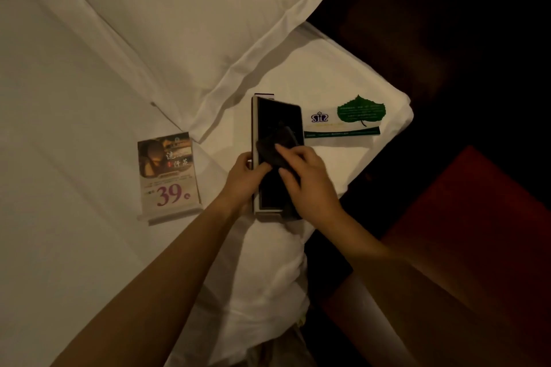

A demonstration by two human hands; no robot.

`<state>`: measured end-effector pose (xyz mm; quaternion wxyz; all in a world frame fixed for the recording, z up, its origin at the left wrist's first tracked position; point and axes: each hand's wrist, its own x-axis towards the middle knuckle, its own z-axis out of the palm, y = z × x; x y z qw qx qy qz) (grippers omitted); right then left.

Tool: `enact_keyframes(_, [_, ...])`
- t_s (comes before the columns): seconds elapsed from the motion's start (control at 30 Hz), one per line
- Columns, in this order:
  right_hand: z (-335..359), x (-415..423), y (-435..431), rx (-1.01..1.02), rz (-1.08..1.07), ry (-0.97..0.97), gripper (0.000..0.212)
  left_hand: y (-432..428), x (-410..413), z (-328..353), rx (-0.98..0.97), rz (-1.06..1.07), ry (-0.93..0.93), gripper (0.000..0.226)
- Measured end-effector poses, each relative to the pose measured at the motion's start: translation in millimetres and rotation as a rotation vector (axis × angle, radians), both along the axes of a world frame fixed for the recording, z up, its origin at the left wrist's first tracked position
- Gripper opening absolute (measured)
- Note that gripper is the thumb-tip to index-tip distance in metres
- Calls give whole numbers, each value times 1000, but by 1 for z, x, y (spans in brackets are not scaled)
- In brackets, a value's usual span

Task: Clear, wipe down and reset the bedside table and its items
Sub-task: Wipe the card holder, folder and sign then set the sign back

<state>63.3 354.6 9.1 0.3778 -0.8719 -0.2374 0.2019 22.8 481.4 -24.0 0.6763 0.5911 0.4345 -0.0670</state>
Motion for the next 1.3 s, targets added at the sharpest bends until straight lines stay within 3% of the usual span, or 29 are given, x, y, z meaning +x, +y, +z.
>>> enact_keyframes(0.2, [13, 7, 23, 4, 71, -205, 43, 8, -23, 32, -27, 54, -166, 33])
enact_keyframes(0.33, [24, 41, 46, -56, 27, -304, 43, 13, -29, 46, -58, 97, -200, 16])
enact_keyframes(0.63, [29, -17, 45, 34, 240, -198, 42, 29, -30, 48, -2, 67, -188, 28])
enact_keyframes(1.0, [13, 64, 59, -26, 16, -218, 44, 23, -46, 58, -126, 29, -192, 21])
enact_keyframes(1.1, [13, 71, 54, 18, -85, -95, 46, 27, -48, 58, -162, 97, -188, 19])
enact_keyframes(1.3, [16, 38, 45, 147, 14, 80, 46, 39, -31, 49, -208, 319, -218, 24])
